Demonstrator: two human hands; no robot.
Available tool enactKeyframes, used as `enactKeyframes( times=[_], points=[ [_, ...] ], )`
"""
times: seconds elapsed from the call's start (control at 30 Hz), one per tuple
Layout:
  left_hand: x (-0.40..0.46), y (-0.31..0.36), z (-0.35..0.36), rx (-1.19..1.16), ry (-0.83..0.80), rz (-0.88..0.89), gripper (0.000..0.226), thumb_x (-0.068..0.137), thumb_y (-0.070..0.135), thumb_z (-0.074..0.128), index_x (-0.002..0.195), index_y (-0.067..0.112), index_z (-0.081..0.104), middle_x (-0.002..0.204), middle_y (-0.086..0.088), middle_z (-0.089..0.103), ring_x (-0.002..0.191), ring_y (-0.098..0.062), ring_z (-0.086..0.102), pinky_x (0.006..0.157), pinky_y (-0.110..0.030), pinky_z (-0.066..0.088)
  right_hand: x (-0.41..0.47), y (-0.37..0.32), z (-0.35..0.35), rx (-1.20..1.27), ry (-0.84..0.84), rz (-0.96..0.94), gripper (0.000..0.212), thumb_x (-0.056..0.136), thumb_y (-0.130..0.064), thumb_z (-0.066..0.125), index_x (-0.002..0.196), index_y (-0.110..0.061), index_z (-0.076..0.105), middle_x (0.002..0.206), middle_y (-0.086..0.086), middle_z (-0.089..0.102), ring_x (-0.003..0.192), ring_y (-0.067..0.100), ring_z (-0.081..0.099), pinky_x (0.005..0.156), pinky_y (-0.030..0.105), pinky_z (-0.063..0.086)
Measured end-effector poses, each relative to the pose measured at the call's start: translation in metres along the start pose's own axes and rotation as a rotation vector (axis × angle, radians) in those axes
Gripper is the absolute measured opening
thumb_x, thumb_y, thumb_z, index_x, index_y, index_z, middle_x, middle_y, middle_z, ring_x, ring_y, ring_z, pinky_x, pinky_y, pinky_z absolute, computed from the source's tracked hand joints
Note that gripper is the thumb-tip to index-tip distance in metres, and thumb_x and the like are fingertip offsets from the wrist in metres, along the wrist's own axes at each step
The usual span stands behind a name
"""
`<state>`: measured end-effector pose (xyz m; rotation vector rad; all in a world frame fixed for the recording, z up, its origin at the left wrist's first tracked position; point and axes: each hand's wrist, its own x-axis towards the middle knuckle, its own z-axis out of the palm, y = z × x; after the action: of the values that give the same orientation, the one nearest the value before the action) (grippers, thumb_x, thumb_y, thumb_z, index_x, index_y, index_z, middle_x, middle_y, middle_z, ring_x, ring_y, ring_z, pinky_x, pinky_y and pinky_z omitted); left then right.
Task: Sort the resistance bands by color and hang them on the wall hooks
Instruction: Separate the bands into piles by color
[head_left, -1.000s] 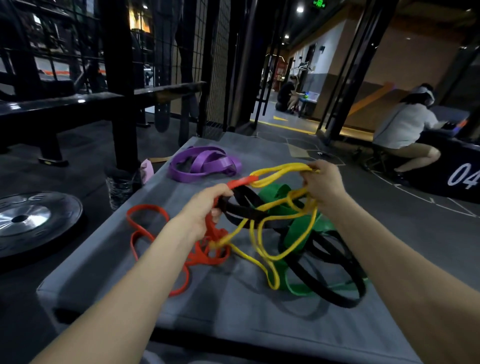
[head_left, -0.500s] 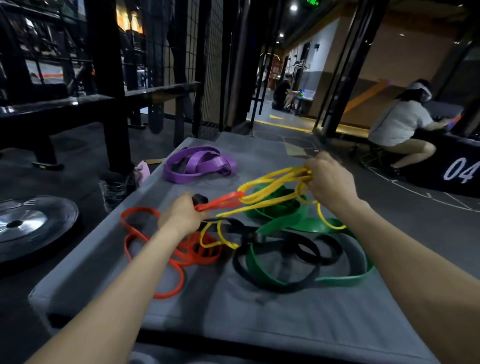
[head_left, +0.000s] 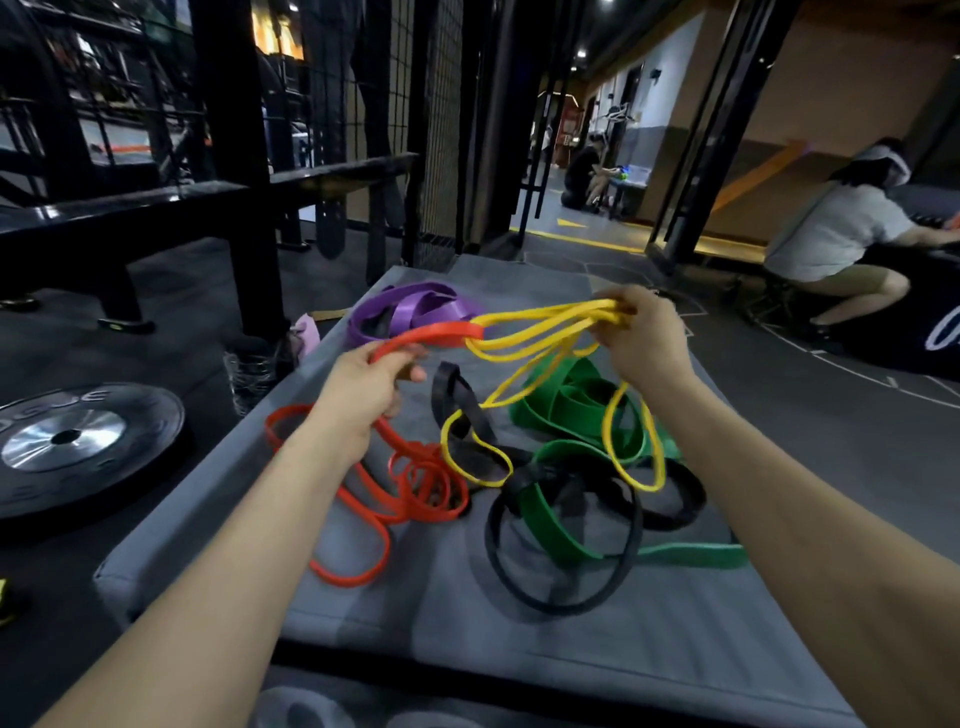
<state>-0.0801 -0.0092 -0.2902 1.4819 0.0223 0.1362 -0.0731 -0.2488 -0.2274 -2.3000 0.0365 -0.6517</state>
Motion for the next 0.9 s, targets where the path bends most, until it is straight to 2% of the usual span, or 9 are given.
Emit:
enactKeyframes(
  times=[0.1,0.27,0.37,0.43,0.53,0.6,0.7,0.8,0.9],
  points=[
    [-0.002,-0.003,-0.001,0.074,-0.048,0.007,0.020,0.089,0.005,0.054,0.073,0.016,0.056,0.044,0.008,0.056,0.028,-0.001,0.027,0.033,-0.012,0.023,0.002,-0.006,0.004,0.016,0.040,-0.036,0.021,0.088,-0.007,0.060,0.109,-0.009,0.062,0.101,0.012,0.065,0.098,0.031,0.059,0.085,0.045,0.050],
    [-0.003,-0.013,-0.002,0.273,-0.138,-0.085,0.014,0.082,0.011,0.068,0.075,0.015,0.057,0.058,-0.002,0.047,0.046,-0.009,0.041,0.041,-0.015,0.032,-0.004,-0.009,0.010,-0.077,-0.009,-0.073,0.028,0.085,-0.002,0.059,0.111,-0.011,0.063,0.105,0.011,0.066,0.102,0.028,0.059,0.076,0.026,0.039],
    [0.004,-0.017,-0.006,0.297,0.022,-0.047,0.022,0.090,0.016,0.058,0.068,0.018,0.054,0.057,-0.001,0.049,0.045,-0.009,0.042,0.049,-0.023,0.032,-0.014,-0.008,0.014,-0.098,-0.065,-0.105,0.024,0.085,-0.004,0.060,0.107,-0.010,0.065,0.103,0.011,0.067,0.099,0.029,0.059,0.072,0.026,0.038],
    [0.011,-0.018,-0.013,0.177,0.152,-0.060,0.027,0.092,0.018,0.054,0.066,0.019,0.053,0.051,0.002,0.048,0.040,-0.009,0.039,0.049,-0.025,0.029,-0.022,-0.008,0.017,-0.140,-0.089,-0.141,0.023,0.084,-0.005,0.062,0.106,-0.008,0.066,0.104,0.014,0.066,0.101,0.031,0.059,0.075,0.027,0.038],
    [0.018,-0.021,-0.027,0.163,0.293,-0.087,0.030,0.092,0.017,0.052,0.062,0.016,0.051,0.061,-0.006,0.049,0.056,-0.020,0.044,0.053,-0.028,0.032,-0.035,-0.006,0.027,-0.235,-0.161,-0.208,0.023,0.080,-0.008,0.066,0.103,-0.006,0.066,0.105,0.018,0.062,0.099,0.035,0.057,0.080,0.027,0.036],
    [0.021,-0.029,-0.035,0.366,0.299,-0.070,0.026,0.090,0.012,0.054,0.064,0.010,0.054,0.070,-0.010,0.053,0.073,-0.021,0.048,0.064,-0.033,0.040,-0.045,-0.002,0.039,-0.290,-0.225,-0.270,0.021,0.078,-0.007,0.065,0.099,-0.007,0.066,0.100,0.017,0.059,0.096,0.037,0.057,0.082,0.035,0.041],
    [0.013,-0.037,-0.041,0.711,0.157,-0.138,0.013,0.079,0.012,0.064,0.072,0.012,0.052,0.079,-0.014,0.059,0.084,-0.022,0.057,0.073,-0.034,0.044,-0.063,0.008,0.058,-0.383,-0.326,-0.292,0.025,0.078,-0.007,0.060,0.103,-0.011,0.062,0.102,0.013,0.054,0.098,0.037,0.056,0.079,0.039,0.046],
    [-0.003,-0.038,-0.045,1.233,-0.006,-0.249,0.061,0.061,0.036,0.077,0.112,0.021,0.048,0.123,-0.015,0.047,0.116,-0.032,0.049,0.098,-0.040,0.042,-0.080,0.018,0.070,-0.457,-0.406,-0.297,0.032,0.083,-0.012,0.059,0.115,-0.016,0.058,0.110,0.009,0.050,0.103,0.035,0.055,0.080,0.040,0.046],
    [-0.015,-0.043,-0.040,1.515,-0.079,-0.011,0.080,0.066,0.034,0.075,0.135,0.024,0.034,0.139,-0.010,0.029,0.132,-0.030,0.031,0.112,-0.041,0.022,-0.085,0.026,0.078,-0.466,-0.546,-0.301,0.036,0.081,-0.014,0.061,0.117,-0.017,0.057,0.118,0.007,0.049,0.109,0.032,0.054,0.085,0.038,0.048]
  ],
)
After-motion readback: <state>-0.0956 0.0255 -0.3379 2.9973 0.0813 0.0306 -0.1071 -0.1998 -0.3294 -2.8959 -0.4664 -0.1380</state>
